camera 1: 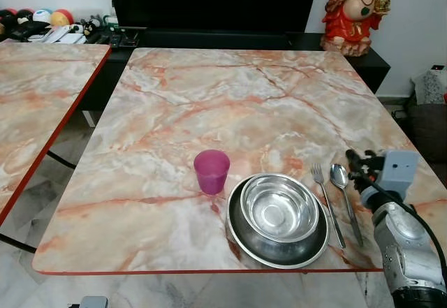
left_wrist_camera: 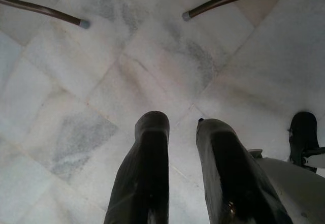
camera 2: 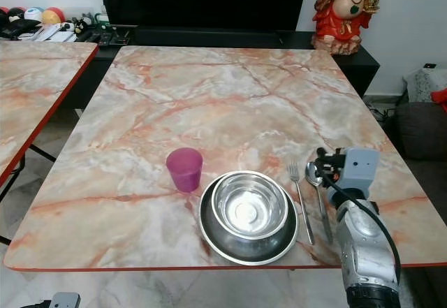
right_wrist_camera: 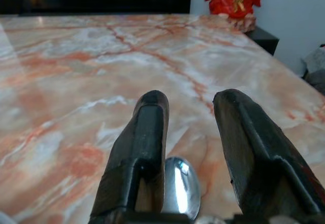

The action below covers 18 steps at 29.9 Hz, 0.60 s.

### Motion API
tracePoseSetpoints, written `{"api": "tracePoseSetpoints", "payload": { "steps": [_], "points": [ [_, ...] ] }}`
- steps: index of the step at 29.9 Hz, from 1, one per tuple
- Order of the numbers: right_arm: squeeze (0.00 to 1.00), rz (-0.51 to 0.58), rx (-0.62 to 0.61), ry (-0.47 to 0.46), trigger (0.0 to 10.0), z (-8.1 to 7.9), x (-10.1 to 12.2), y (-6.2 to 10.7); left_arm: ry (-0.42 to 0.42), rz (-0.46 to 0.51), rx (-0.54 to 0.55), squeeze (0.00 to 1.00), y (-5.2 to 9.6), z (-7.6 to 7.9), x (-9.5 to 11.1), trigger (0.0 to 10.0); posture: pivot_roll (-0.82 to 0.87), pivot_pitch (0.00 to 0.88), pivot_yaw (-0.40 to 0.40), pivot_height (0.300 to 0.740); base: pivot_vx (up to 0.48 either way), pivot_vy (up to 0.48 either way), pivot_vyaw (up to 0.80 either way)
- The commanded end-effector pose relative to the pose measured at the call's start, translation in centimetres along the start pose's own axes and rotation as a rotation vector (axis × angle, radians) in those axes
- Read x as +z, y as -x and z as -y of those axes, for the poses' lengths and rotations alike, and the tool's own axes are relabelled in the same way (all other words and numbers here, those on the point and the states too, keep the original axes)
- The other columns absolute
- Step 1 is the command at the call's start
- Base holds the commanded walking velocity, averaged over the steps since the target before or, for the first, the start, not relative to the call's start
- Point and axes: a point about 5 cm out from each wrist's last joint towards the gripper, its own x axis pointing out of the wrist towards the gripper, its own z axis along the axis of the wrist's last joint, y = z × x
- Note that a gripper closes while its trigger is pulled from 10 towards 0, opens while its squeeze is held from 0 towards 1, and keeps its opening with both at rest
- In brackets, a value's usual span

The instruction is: Setting the table

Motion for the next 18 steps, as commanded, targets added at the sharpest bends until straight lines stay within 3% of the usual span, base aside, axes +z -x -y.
{"api": "tracePoseSetpoints", "payload": {
  "steps": [1,10,18],
  "points": [
    [0.0,0.052,-0.014,-0.013,10.0,0.1,0.9,0.0,-0.011,-0.029,-0.002,0.0,0.2,0.1,-0.7,10.0,0.03,0.055,-0.012,0.74,0.0,0.0,0.0],
    [0.0,0.107,-0.007,-0.033,10.0,-0.7,1.1,0.5,-0.005,-0.026,0.009,0.0,0.3,-0.4,-0.7,10.0,0.03,0.02,-0.009,0.74,0.0,0.0,0.0],
    [0.0,0.16,0.01,0.01,10.0,-0.5,2.3,0.3,-0.005,-0.027,0.015,0.0,0.3,-0.5,-0.7,10.0,0.03,0.0,-0.013,0.74,0.0,0.0,0.0]
  ]
}}
